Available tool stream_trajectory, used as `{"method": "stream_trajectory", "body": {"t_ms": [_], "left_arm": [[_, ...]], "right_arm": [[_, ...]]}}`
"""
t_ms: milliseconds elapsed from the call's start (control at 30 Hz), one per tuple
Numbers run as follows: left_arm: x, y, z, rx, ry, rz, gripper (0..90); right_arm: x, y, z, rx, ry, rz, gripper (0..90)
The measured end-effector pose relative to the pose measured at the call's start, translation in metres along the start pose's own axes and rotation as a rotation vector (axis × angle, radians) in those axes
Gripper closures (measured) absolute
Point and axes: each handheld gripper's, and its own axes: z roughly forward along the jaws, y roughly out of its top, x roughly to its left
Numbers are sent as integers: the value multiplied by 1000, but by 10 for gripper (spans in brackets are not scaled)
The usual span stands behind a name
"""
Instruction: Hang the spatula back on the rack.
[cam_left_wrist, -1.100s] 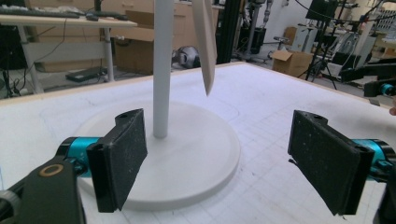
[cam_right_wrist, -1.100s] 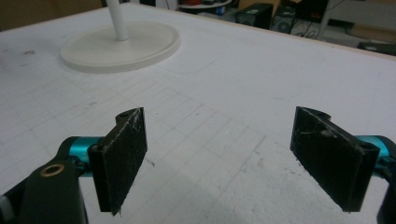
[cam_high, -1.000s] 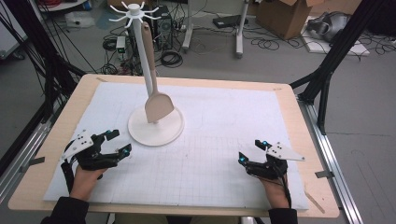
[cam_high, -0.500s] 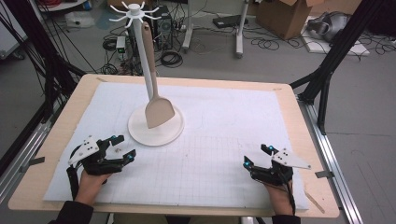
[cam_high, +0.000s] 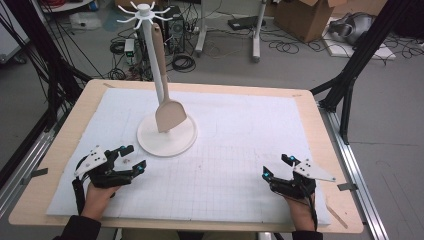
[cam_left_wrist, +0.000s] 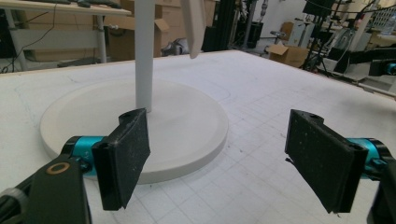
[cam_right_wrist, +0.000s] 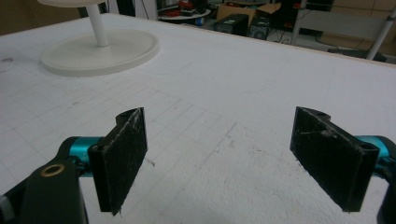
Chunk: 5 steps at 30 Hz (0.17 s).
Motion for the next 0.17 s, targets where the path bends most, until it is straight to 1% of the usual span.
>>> {"method": "stream_trajectory", "body": {"t_ms": [167], "left_arm": [[2, 0, -1, -7, 9, -11, 208]], "right_arm": [[-1, -1, 0, 3, -3, 0, 179]]}}
